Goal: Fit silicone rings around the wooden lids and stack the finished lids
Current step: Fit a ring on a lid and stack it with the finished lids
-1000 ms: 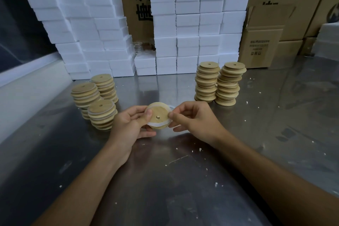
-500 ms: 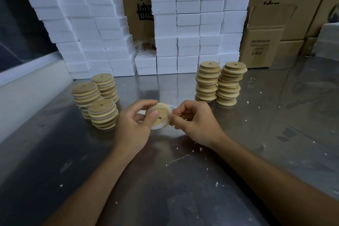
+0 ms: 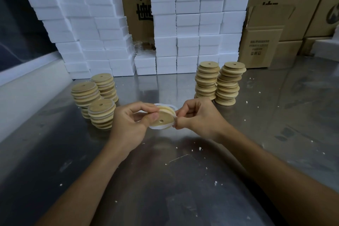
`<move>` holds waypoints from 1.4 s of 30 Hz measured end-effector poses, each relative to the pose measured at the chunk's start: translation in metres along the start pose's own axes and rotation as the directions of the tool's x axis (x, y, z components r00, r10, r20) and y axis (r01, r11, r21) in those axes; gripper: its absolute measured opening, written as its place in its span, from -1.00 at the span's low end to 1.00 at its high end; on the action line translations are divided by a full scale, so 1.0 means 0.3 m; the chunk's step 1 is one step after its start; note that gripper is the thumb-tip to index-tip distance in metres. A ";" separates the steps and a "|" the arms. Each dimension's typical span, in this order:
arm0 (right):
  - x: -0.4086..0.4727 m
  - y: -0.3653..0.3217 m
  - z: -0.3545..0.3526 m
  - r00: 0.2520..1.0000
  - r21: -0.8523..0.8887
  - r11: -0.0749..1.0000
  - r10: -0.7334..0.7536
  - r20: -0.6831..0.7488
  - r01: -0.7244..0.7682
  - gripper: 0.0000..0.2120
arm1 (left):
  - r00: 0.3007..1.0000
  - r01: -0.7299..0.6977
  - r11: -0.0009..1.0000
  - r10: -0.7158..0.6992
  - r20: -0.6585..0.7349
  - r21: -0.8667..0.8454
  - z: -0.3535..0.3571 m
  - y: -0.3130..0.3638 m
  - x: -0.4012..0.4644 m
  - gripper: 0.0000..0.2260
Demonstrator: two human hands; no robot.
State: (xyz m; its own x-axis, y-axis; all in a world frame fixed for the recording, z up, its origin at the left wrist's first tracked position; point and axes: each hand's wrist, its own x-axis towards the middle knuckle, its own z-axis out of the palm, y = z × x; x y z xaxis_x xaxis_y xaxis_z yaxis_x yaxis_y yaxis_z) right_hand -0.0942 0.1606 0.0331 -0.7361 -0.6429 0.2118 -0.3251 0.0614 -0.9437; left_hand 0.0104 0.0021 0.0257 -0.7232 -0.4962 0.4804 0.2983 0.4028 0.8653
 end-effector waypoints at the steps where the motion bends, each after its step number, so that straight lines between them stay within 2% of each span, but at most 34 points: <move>1: 0.001 0.002 -0.006 1.000 -0.008 1.000 0.003 0.010 -0.003 -0.89 | 1.000 0.003 1.000 -0.003 0.017 -0.004 0.000 0.003 -0.001 -0.70; 5: 0.003 0.015 -0.024 0.999 0.026 1.000 0.008 0.041 -0.009 -0.90 | 0.999 -0.005 1.000 0.005 0.052 0.008 -0.001 0.011 -0.002 -0.69; 11: 0.004 0.042 0.003 0.998 0.056 0.998 0.008 0.059 -0.011 -0.90 | 0.995 0.100 0.993 -0.102 -0.022 -0.060 -0.003 -0.004 -0.008 -0.74; 19: -0.004 0.034 0.020 1.000 0.207 0.978 0.025 0.011 -0.027 -0.93 | 0.959 0.228 0.911 -0.271 -0.083 -0.343 0.009 0.007 -0.005 -0.86; 22: -0.005 0.036 0.029 0.999 0.256 0.966 0.033 -0.031 -0.024 -0.94 | 0.951 0.258 0.889 -0.303 -0.063 -0.378 0.011 0.008 -0.004 -0.90; 25: 0.000 0.038 0.031 0.998 0.237 0.971 0.030 -0.060 -0.015 -0.92 | 0.955 0.255 0.915 -0.289 -0.066 -0.312 0.011 0.006 -0.009 -0.88; 28: 0.003 0.047 0.034 0.996 0.238 0.971 0.032 -0.086 -0.011 -0.90 | 0.963 0.226 0.954 -0.250 -0.102 -0.197 0.019 0.000 -0.011 -0.76; 31: 0.007 0.054 0.037 0.995 0.248 0.968 0.000 -0.096 0.024 -0.86 | 0.968 0.202 0.969 -0.220 -0.124 -0.143 0.025 -0.002 -0.011 -0.76; 36: 0.013 0.074 0.039 0.973 0.034 0.987 -0.152 -0.171 0.160 -0.94 | 0.987 0.150 0.988 -0.148 -0.065 0.027 0.037 -0.002 -0.029 -0.73; 40: 0.012 0.073 0.042 0.940 -0.154 0.943 -0.314 -0.132 0.294 -0.99 | 0.997 0.059 0.992 -0.063 0.034 0.110 0.047 -0.002 -0.037 -0.61; 42: 0.007 0.067 0.051 0.928 -0.206 0.922 -0.355 -0.110 0.328 -0.97 | 0.998 -0.010 0.989 0.001 0.062 0.146 0.047 -0.008 -0.036 -0.69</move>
State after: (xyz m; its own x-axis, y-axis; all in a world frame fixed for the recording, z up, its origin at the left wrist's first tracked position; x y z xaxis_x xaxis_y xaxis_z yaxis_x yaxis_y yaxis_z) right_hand -0.0934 0.1488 0.0108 -0.6330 -0.5346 0.5599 -0.6639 0.0028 -0.7479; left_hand 0.0089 0.0174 0.0164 -0.7601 -0.4471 0.4715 0.2115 0.5159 0.8301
